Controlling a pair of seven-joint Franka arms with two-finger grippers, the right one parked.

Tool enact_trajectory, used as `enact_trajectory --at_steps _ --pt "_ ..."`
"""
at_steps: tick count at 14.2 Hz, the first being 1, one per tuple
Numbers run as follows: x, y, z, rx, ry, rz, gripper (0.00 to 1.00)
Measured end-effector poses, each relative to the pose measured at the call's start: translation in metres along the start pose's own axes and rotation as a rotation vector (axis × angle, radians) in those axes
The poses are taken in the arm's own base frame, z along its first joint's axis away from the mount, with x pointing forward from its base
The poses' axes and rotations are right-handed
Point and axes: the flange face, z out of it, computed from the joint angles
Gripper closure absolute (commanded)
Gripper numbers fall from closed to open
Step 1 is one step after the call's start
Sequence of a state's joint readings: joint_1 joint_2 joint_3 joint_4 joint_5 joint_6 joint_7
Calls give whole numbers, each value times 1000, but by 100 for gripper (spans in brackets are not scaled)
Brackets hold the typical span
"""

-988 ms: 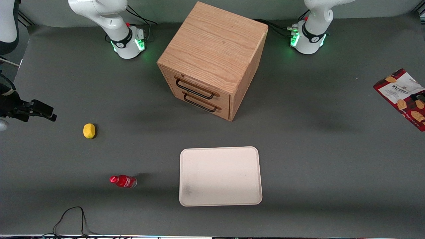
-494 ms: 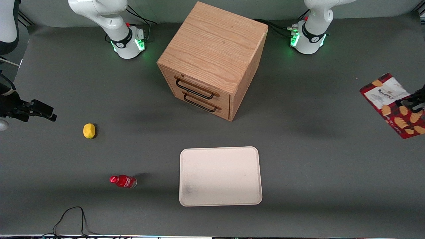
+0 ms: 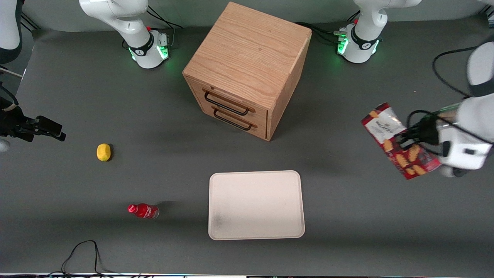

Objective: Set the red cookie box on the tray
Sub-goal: 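Lift the box upright with the left gripper and carry it toward the tray, then lower the held box onto the white tray's edge and open the left gripper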

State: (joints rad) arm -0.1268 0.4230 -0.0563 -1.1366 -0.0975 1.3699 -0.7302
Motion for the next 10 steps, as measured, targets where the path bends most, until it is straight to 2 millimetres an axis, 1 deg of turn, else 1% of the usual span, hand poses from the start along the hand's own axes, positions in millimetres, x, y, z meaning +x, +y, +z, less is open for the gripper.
enact_trajectory --at_steps 3,6,8,10 --pt "-16 70 28 -19 32 96 100" --pt "-30 136 64 -94 72 189 100" --pt "-31 167 93 -139 98 276 100" --pt "-22 186 123 -163 127 377 100"
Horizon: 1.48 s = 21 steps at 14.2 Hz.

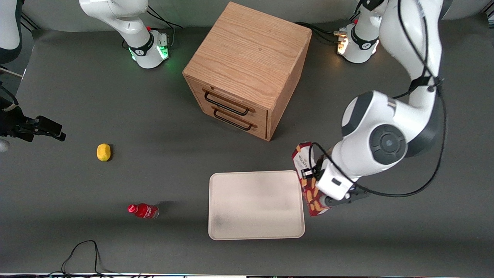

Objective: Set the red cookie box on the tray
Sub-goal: 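Lower the held box onto the white tray's edge and open the left gripper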

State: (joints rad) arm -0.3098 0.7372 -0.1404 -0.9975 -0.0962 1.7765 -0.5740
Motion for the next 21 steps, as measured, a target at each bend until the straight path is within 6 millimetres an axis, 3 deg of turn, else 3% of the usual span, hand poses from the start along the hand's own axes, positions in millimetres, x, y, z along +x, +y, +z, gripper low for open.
enact_trajectory --at_steps 4,7,21 --pt "22 -4 69 -5 3 162 100" --pt "27 -5 106 2 -8 211 100" --pt "46 -15 163 -20 36 54 100"
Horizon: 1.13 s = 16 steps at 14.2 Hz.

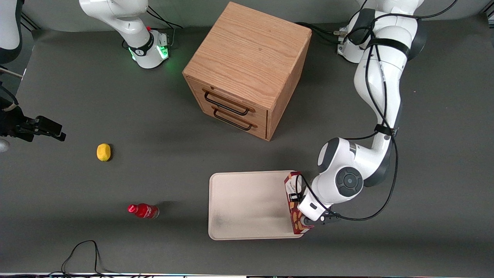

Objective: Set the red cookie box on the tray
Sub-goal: 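Lower the held box onto the white tray's edge and open the left gripper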

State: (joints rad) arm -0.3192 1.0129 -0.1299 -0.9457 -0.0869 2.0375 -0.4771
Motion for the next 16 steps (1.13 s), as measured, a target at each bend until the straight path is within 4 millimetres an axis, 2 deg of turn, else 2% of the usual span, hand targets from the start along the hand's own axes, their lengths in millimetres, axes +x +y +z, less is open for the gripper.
enact_trajectory --at_steps 2,6,7,8,9,10,13,16 --pt "0 -2 8 0 -1 -4 100" --pt "0 0 11 -6 8 -10 99" --pt "1 0 14 -11 17 -11 57" --pt "2 0 17 -15 25 -12 55" --pt "1 -1 22 -14 23 -12 19" --pt "1 -1 26 -15 24 -12 0" --pt "-1 -1 33 -7 21 -8 0" --pt "2 -2 18 3 25 -4 0"
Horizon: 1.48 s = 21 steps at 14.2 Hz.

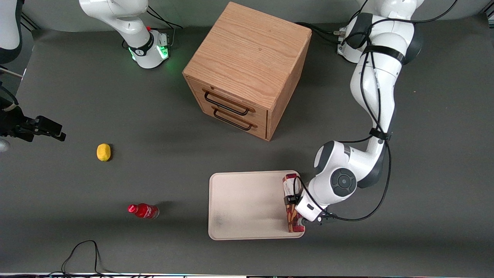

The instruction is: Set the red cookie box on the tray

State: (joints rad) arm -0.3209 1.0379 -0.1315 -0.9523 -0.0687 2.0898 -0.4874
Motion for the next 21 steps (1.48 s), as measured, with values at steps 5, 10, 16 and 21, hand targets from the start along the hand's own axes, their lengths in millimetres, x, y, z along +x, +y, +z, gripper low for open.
enact_trajectory --at_steps 5,10,16,21 --pt "-8 -12 -102 78 -116 29 0" --pt "-12 -118 -285 109 -155 114 0" --pt "-51 -276 -382 113 -178 101 0" --pt "-129 -279 -414 228 -170 98 0"
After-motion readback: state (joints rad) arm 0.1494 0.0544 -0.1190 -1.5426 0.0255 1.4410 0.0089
